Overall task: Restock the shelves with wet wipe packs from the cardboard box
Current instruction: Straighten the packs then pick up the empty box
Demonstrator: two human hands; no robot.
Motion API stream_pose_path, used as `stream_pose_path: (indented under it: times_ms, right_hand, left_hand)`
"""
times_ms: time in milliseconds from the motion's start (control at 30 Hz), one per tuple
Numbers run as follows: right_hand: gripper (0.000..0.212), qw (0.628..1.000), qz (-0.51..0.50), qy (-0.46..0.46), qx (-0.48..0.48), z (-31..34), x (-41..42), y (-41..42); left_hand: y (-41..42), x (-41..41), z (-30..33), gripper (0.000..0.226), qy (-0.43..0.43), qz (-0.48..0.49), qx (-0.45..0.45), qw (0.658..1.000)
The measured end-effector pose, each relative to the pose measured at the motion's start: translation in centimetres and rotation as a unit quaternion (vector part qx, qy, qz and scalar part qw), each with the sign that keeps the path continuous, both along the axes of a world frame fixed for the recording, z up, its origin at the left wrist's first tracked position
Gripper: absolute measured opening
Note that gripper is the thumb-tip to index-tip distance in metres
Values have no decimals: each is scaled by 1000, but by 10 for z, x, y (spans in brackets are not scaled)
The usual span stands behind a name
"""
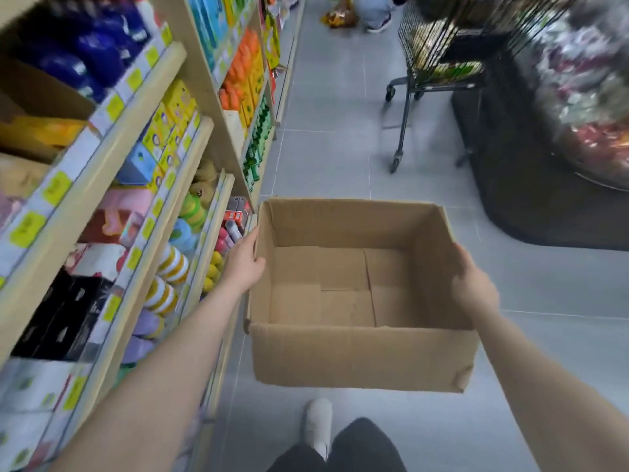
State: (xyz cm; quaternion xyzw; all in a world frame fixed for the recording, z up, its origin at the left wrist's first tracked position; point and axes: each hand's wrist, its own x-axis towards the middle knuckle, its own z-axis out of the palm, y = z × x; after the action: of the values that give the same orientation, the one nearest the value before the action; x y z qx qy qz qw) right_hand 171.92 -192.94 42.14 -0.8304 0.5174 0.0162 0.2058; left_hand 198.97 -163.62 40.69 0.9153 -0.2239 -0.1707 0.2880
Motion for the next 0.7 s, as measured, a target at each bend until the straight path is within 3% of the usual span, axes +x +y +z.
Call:
stream_pose_path:
  times_ms: [400,700]
  right_hand:
    - [76,999,9,1,31,-38,203,-191]
    - [77,997,62,23,50,-19,379,-330]
  left_hand:
    - [-185,189,-39,71,27,28,11,999]
    - [-302,349,-24,72,41,52,19,998]
